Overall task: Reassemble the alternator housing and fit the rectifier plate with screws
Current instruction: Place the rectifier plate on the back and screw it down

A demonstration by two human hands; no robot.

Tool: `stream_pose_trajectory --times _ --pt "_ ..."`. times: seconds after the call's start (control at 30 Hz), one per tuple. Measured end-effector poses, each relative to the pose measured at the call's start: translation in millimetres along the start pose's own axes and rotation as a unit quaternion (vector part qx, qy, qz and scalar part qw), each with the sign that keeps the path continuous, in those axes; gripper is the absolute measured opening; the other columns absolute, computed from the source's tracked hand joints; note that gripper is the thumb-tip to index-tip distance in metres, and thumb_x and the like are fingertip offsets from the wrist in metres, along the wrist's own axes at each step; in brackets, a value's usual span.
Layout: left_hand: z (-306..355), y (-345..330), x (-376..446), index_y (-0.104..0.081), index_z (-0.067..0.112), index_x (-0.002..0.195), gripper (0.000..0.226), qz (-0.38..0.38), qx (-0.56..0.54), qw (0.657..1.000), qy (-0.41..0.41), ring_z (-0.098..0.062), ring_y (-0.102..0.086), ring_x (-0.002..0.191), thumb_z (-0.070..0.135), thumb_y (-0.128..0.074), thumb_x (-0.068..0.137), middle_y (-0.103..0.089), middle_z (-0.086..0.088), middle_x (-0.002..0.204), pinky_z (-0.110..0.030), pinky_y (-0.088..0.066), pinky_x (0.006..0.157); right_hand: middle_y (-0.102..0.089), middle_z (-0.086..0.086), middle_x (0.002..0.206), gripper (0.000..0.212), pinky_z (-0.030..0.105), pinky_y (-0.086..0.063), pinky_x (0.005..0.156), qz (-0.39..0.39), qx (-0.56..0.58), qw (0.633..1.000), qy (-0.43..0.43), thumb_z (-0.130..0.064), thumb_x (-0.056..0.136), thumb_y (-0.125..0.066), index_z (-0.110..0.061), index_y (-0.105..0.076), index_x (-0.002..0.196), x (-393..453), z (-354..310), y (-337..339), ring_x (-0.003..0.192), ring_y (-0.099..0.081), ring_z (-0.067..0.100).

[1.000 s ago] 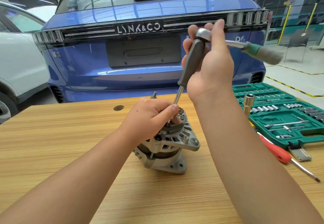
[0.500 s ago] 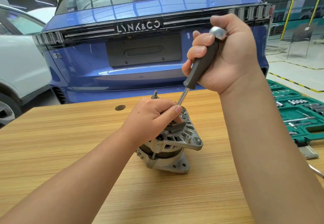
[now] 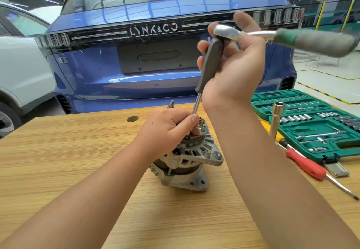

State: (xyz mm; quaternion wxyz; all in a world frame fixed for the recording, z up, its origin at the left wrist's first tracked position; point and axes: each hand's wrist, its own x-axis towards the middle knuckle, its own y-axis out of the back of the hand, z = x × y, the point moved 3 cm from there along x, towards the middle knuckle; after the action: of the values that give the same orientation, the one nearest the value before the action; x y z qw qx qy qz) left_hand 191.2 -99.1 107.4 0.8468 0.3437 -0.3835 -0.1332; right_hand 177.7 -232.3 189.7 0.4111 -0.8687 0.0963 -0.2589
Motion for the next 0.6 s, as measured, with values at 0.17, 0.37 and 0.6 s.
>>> stream_pose_trajectory --times 0.17,0.37,0.6 --pt "-4.6 -0.5 0.8 -0.078 0.02 0.084 0.034 0.009 -0.022 1.0 0.021 -0.004 -0.067 0.079 0.034 -0.05 0.098 -0.075 0.019 0.08 -0.012 -0.045 0.067 -0.065 0.015 0.103 0.045 0.035 -0.036 0.065 -0.227 0.043 0.973 -0.015 -0.037 0.085 -0.035 -0.029 -0.059 0.123 -3.7 8.7 2.8 0.076 -0.051 0.024" --pt "-5.6 -0.8 1.4 -0.078 0.025 0.082 0.033 0.008 -0.021 0.999 0.029 -0.011 -0.067 0.075 0.036 -0.051 0.098 -0.075 0.014 0.078 -0.025 -0.047 0.068 -0.059 0.009 0.097 0.042 0.035 -0.037 0.069 -0.296 0.101 0.945 -0.093 -0.05 0.099 -0.033 -0.032 -0.062 0.124 7.4 9.7 12.3 0.077 -0.052 0.024" --pt "-0.7 -1.2 1.7 -0.075 0.029 0.08 0.029 0.0 -0.016 1.0 0.02 -0.008 -0.066 0.074 0.038 -0.053 0.097 -0.073 0.015 0.077 -0.018 -0.046 0.064 -0.047 -0.007 0.064 0.019 0.028 -0.03 0.053 -0.105 -0.06 0.993 -0.004 -0.029 0.1 -0.061 -0.011 -0.059 0.106 15.4 -1.1 13.7 0.05 -0.038 0.011"
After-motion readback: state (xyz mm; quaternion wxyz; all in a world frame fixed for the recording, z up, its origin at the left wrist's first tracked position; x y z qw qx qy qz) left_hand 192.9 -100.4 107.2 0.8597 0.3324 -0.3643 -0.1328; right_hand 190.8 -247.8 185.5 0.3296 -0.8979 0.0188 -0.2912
